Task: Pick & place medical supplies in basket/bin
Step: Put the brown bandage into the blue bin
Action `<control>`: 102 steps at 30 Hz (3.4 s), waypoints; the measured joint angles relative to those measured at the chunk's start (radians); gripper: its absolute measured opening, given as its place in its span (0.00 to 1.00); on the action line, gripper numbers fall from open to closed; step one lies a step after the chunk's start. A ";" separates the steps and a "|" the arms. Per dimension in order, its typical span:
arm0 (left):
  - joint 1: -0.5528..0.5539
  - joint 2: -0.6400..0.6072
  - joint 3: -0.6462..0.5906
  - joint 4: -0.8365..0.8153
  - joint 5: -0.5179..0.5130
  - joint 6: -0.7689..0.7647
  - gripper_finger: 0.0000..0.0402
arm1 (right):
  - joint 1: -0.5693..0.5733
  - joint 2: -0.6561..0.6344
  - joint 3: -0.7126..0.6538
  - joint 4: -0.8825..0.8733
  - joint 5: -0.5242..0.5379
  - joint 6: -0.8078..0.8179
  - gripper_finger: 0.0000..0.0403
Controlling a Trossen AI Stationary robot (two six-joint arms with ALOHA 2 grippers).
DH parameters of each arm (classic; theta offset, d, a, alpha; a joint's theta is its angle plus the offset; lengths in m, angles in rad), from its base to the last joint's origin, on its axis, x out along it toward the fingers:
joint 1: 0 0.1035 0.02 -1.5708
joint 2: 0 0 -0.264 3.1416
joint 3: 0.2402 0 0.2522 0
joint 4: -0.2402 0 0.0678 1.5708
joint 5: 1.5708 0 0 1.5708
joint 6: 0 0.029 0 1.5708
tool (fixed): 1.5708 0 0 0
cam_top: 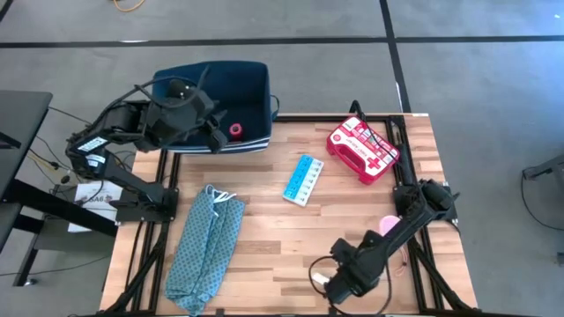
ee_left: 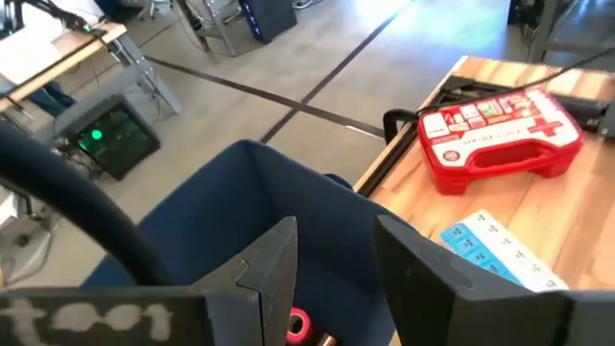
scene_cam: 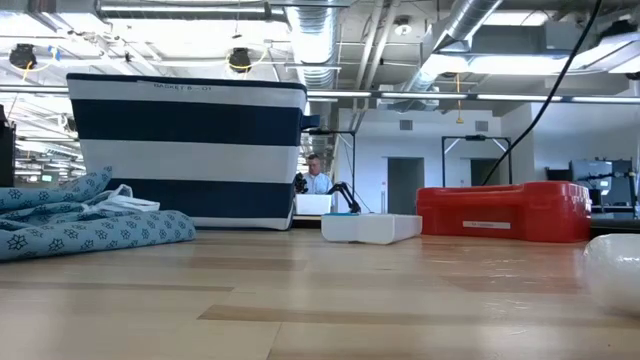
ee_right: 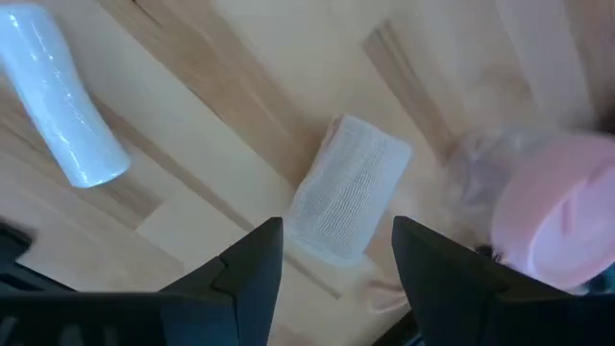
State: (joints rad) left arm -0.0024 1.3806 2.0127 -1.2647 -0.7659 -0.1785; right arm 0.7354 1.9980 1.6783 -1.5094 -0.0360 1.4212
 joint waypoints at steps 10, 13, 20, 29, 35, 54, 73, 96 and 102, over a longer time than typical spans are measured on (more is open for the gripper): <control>-0.012 0.053 -0.001 0.034 -0.004 0.094 0.32 | 0.065 0.001 -0.083 0.025 0.011 0.283 0.57; -0.012 0.064 -0.001 0.067 -0.002 0.146 0.32 | 0.063 0.003 -0.120 0.057 0.012 0.329 0.58; -0.012 0.081 -0.001 0.112 0.016 0.219 0.32 | 0.048 0.003 -0.196 0.211 0.012 0.337 0.58; -0.012 0.084 -0.001 0.111 0.106 0.252 0.32 | 0.057 0.003 -0.258 0.228 0.011 0.412 0.58; -0.012 0.084 -0.001 0.101 0.107 0.253 0.32 | 0.078 0.002 -0.305 0.272 0.010 0.424 0.58; -0.012 0.126 0.000 0.098 0.130 0.223 0.32 | 0.121 -0.002 -0.393 0.414 -0.033 0.360 0.42; -0.104 0.214 0.037 0.056 0.124 0.177 0.32 | -0.103 0.000 0.075 0.215 0.562 -0.392 0.26; -0.353 0.204 0.296 -0.294 -0.173 0.019 0.32 | -0.977 0.060 0.481 1.115 0.329 -1.699 0.27; -0.353 0.202 0.296 -0.308 -0.167 0.032 0.32 | -1.077 0.165 0.478 1.311 0.106 -1.650 0.29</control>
State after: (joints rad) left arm -0.3553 1.5829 2.3085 -1.5722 -0.9326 -0.1462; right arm -0.3416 2.1635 2.1567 -0.1989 0.0702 -0.2291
